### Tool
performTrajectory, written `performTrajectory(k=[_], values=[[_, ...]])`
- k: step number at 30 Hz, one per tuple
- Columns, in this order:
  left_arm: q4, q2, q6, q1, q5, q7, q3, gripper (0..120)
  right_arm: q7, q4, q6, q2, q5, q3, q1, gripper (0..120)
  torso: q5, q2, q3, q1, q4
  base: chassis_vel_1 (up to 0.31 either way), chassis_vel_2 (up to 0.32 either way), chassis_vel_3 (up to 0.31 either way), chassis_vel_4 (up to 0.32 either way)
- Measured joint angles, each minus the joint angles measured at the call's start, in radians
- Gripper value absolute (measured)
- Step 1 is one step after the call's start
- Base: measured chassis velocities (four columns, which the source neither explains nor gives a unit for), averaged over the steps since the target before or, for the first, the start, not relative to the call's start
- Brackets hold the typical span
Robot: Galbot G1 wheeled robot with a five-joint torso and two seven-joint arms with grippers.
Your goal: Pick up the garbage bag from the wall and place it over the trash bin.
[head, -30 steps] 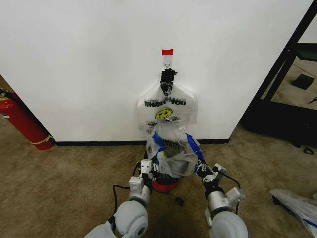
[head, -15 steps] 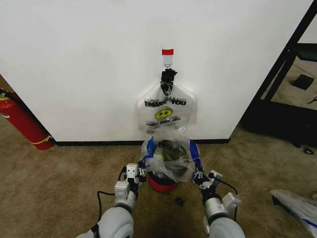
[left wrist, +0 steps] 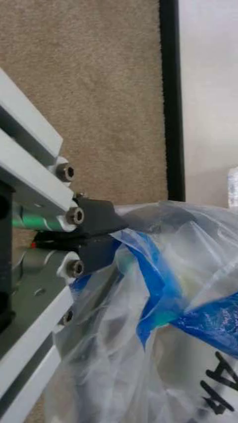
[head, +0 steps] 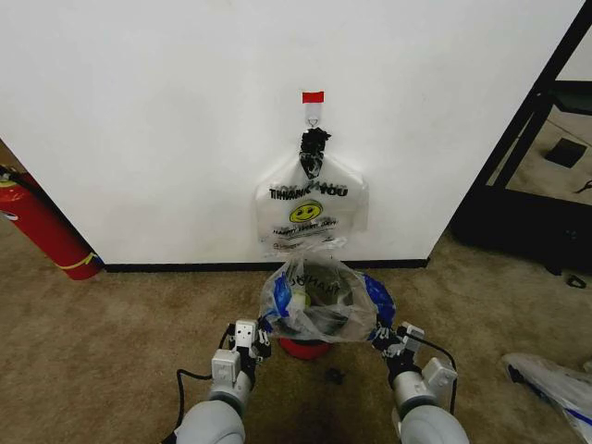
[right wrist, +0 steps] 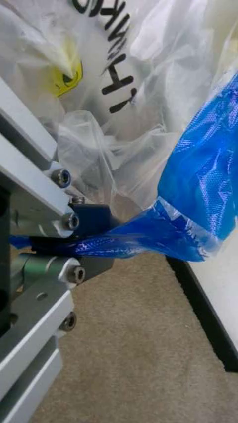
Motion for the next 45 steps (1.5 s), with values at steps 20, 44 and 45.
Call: performTrajectory(k=[20, 44, 45], values=[[0.063, 0.017, 0.017, 0.009, -0.006, 0.006, 0.012, 0, 0.030, -0.072, -0.042, 0.005, 0.006, -0.017, 0.068, 0, 0.0000, 0.000, 0.000, 0.000, 0.0000, 0.000, 0.000, 0.000, 0.000], [0.141, 0.012, 0.041, -0.072, -0.004, 0.015, 0.088, 0, 0.054, -0.201, -0.077, -0.016, 0.045, -0.050, 0.198, 0, 0.0000, 0.000, 0.000, 0.000, 0.0000, 0.000, 0.000, 0.000, 0.000], [0.144, 0.010, 0.041, -0.072, -0.002, 0.015, 0.088, 0, 0.054, -0.206, -0.077, -0.016, 0.045, -0.050, 0.201, 0, 0.0000, 0.000, 0.000, 0.000, -0.0001, 0.000, 0.000, 0.000, 0.000]])
